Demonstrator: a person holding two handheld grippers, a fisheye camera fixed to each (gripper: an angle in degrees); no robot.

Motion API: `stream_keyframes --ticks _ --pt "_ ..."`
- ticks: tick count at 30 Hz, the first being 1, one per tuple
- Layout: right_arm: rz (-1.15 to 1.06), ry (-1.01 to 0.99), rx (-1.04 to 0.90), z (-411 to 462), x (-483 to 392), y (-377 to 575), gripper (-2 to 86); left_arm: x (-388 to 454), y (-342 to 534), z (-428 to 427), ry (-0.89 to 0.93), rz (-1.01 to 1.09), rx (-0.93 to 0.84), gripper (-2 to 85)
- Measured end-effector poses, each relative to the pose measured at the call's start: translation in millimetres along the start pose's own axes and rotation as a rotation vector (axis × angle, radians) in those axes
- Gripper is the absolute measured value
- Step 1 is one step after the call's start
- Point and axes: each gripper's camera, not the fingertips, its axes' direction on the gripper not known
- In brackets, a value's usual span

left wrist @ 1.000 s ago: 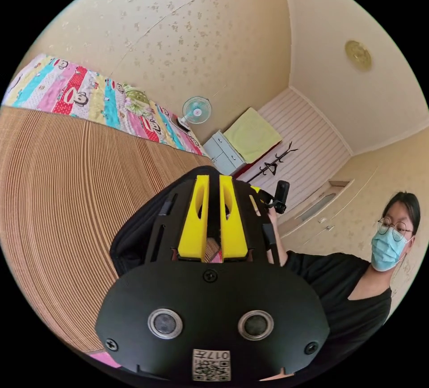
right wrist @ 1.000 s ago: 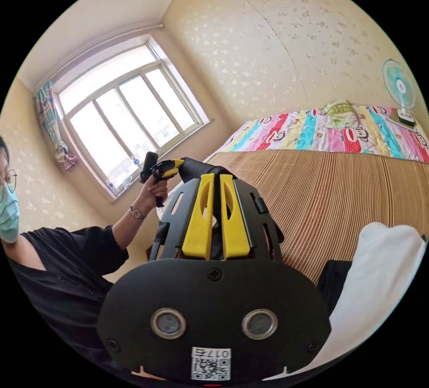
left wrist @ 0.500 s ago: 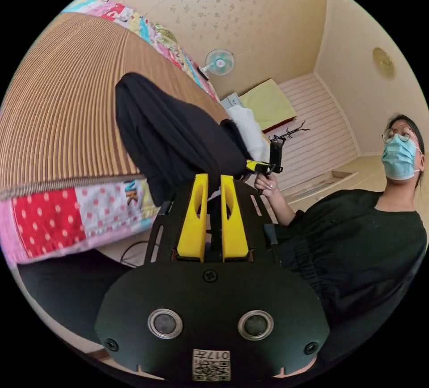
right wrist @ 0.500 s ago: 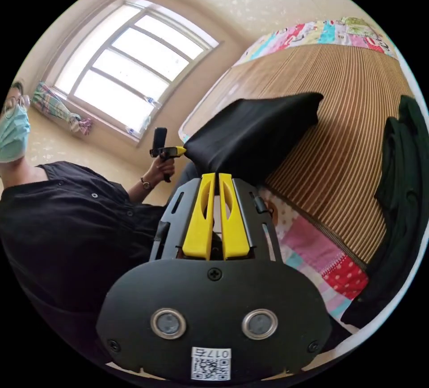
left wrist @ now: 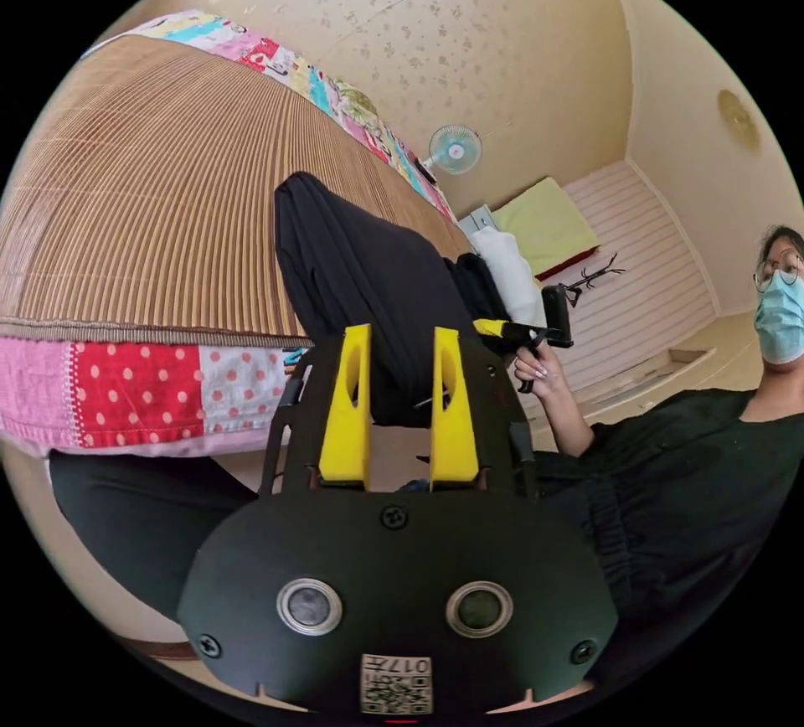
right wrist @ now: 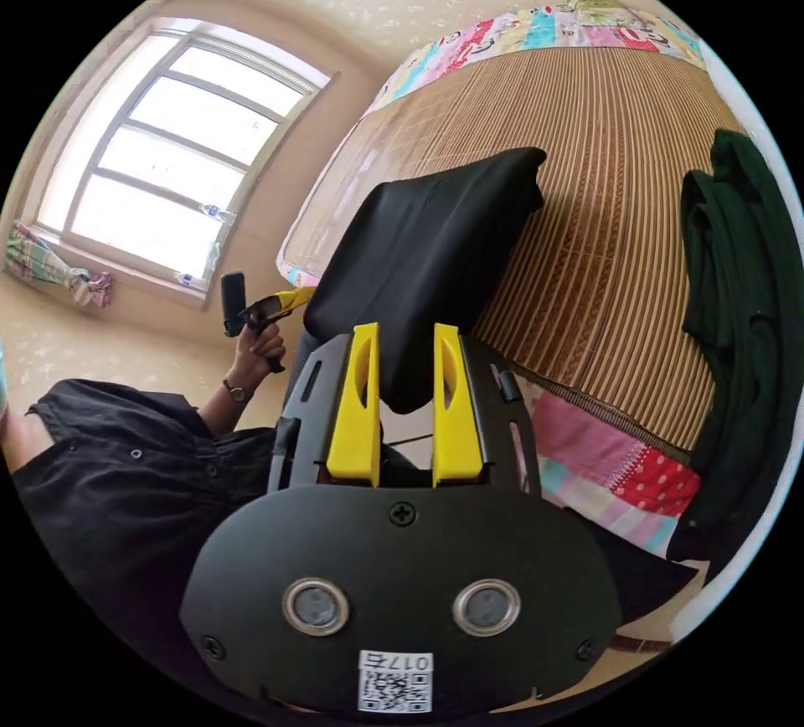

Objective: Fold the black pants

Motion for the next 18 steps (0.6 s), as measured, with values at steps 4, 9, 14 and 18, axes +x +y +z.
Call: stream_keyframes --ticks 4,9,14,18 --pt "0.008 0.120 -0.067 52 3 2 5.4 1 16 26 -0.008 -0.058 -0.013 9.9" --pt "-0.006 0.244 -0.180 106 34 9 3.4 -12 49 56 0.020 -0.139 -0.037 6.4" --pt "-0.006 0.139 -0.078 75 54 12 5.2 -8 48 38 0.022 -0.125 -0.014 8.2" --pt "-0.007 0.066 0.018 58 75 12 9.7 8 42 9 0.026 -0.069 0.093 14.4"
